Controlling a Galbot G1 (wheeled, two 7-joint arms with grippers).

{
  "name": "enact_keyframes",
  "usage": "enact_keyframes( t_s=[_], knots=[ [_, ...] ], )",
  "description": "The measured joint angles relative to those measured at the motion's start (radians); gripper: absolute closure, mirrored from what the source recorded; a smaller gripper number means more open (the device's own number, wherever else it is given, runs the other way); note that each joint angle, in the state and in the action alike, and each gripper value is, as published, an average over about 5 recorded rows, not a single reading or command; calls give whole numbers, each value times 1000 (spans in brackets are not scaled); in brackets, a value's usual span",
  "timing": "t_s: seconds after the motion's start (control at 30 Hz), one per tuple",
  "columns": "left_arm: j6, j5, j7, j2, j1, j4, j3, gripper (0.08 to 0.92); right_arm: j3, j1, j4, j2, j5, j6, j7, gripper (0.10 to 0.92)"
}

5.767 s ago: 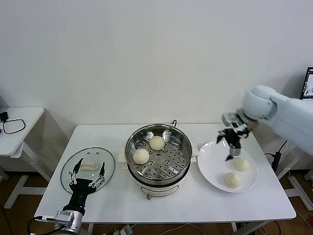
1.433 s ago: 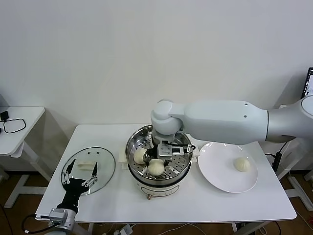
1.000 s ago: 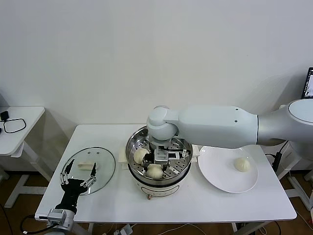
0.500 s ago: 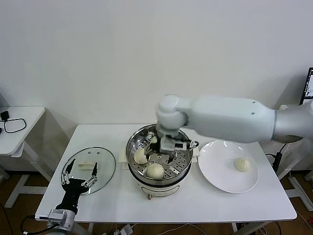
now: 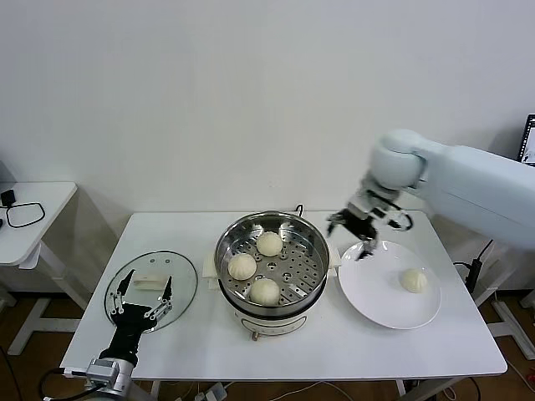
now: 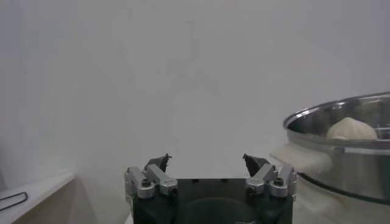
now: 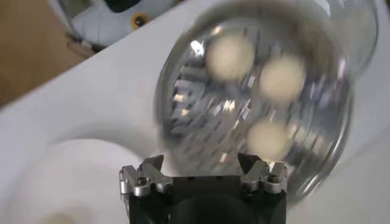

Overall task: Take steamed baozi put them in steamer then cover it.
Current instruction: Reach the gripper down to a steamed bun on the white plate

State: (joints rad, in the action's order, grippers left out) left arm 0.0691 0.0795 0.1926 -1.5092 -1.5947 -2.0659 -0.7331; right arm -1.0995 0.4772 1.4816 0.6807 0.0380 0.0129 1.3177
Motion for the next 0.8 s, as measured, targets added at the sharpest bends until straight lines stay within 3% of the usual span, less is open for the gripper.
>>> enact_keyframes(
  t_s=[0.33, 0.8],
  knots=[
    [4, 18, -7, -5, -12, -16, 31, 177, 293, -315, -152, -93, -156, -79, 2, 203],
    [5, 25, -10, -8, -11, -22, 46, 177, 570, -553, -364, -50, -339, -87, -44, 203]
  ],
)
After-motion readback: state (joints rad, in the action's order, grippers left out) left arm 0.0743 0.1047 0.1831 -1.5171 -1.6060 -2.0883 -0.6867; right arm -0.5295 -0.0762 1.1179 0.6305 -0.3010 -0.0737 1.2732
